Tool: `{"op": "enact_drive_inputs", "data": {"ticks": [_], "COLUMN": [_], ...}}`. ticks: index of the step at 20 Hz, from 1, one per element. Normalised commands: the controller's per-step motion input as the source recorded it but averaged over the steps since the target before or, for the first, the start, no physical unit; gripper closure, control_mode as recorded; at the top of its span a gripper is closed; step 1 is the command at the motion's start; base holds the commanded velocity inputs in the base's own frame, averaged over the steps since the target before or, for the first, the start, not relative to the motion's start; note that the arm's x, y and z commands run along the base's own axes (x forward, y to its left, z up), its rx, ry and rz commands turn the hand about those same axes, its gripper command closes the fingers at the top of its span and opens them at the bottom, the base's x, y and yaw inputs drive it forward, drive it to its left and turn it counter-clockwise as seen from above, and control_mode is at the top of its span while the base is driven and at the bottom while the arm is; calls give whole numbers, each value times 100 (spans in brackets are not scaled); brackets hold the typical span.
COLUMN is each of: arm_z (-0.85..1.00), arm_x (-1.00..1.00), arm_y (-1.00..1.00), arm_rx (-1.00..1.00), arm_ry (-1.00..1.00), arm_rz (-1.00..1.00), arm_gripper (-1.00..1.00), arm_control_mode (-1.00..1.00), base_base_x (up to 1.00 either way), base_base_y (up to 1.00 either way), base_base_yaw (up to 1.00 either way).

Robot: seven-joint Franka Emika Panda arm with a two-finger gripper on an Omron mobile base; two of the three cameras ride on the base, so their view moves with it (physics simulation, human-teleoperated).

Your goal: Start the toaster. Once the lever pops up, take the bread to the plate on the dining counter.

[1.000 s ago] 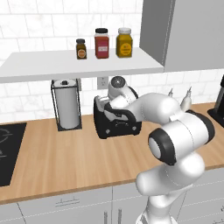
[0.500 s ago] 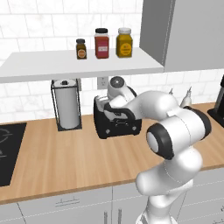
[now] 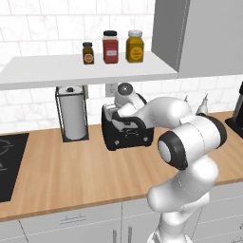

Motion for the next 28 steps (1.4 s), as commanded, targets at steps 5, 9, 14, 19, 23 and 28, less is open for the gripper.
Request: {"op": "enact_drive_inputs", "data": {"ticks": [5,9,14,19,23,28], "arm_z": [-11,-17,-24,-18,0,20], "arm_x": [7,6,12,15,7,0], "arm_y": [0,0,-3,-8,-14,-18], "arm_rx": [0,0,1,4,11,14], "arm_ry": [0,0,-1,-3,-6,-10], "arm_rz": [0,0,0,0,0,0], "arm_gripper": [-100,100,100,100,100,100], "arm_control_mode": [-100,-100,-100,-100,-100,-100], "base_base_x": [0,0,0,0,0,0], "base_base_y": [0,0,0,0,0,0], "base_base_yaw": [0,0,0,0,0,0]}}
